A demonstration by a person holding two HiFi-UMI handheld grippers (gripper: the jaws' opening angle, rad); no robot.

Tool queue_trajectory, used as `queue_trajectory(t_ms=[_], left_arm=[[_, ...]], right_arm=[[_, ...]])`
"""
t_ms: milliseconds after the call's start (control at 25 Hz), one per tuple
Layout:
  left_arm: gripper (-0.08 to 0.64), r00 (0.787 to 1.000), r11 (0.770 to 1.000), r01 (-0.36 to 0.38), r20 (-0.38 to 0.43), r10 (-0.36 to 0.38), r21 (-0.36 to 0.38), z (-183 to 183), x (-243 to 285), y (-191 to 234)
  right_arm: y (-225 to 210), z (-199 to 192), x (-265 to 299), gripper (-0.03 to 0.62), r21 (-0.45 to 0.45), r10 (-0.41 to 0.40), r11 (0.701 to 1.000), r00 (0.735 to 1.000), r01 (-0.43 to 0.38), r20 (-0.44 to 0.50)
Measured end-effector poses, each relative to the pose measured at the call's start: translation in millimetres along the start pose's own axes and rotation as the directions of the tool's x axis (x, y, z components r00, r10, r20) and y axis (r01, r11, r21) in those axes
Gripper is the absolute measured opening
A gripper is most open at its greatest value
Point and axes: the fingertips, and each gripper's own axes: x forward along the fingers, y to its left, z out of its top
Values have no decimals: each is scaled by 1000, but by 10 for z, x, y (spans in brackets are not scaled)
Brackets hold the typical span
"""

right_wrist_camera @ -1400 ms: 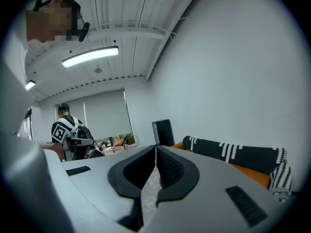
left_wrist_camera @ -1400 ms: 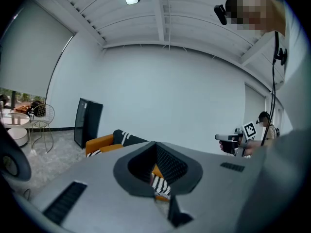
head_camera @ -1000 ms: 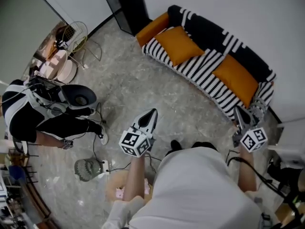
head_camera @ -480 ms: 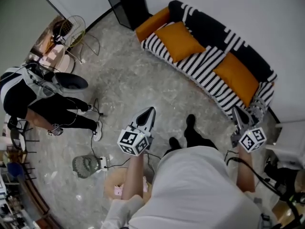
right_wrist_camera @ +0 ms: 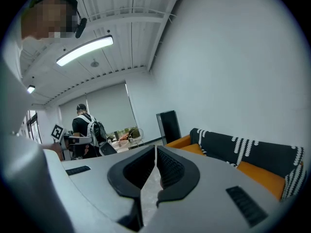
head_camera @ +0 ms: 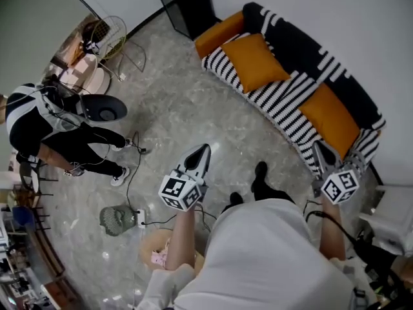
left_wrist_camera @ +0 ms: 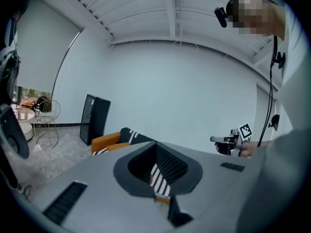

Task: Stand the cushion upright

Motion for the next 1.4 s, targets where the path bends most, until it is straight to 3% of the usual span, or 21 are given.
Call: queue_trajectory(t_ms=[680,1400], left_arm=[[0,992,992,-128,-11,128,-22,159,1056,156],[2,991,992,-126,-57,124,-22,242,1689,247]], right_arm=[[-1074,426,881,38,10,97,995,995,-97,-10],[-1493,448,1234,38,36,107,994,992,-105,-62]])
